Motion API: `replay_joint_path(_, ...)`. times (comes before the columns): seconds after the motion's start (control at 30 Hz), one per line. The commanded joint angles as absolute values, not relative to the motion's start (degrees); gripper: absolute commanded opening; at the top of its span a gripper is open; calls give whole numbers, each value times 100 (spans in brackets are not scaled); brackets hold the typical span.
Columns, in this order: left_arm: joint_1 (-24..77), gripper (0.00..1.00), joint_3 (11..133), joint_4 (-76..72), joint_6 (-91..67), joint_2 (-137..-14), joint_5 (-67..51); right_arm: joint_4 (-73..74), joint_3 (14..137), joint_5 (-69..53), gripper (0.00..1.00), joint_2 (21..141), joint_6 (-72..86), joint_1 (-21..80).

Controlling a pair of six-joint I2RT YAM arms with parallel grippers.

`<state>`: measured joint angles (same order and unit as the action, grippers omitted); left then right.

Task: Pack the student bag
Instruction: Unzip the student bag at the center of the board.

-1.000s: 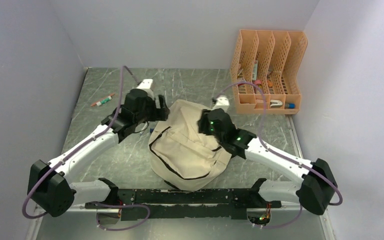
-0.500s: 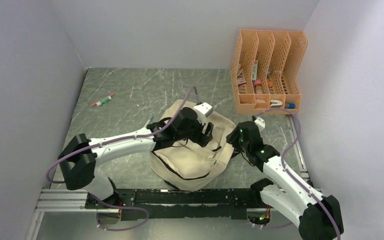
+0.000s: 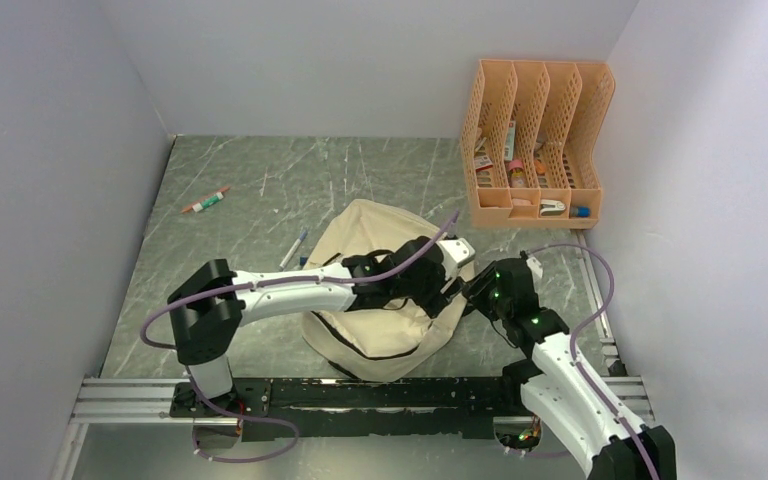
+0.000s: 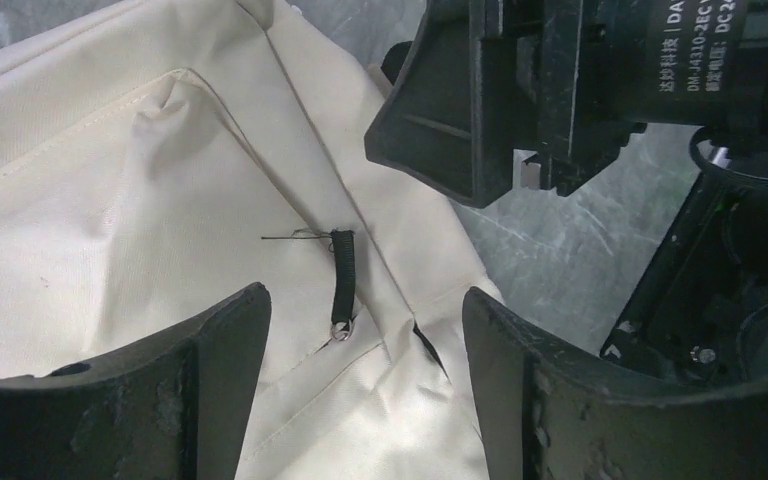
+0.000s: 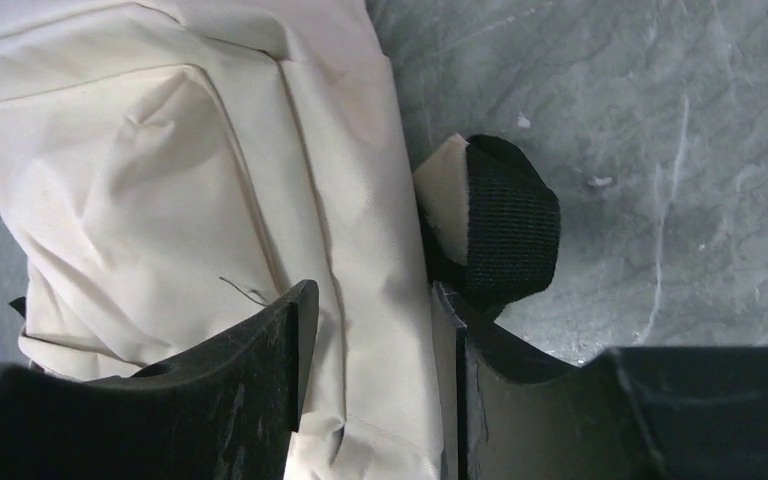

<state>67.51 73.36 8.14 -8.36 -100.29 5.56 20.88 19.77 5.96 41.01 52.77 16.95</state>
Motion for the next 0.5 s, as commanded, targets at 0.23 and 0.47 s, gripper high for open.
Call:
replay_joint_path(0.23,7046,71,7985,1416,-407,-10809,1577,2065,1480,316,49,3795,5649,1526)
replay_joint_path(0.47,7105,72,8266,1582,-244,-11145,1977,1570,1158,-181,49,3928,5790,1441)
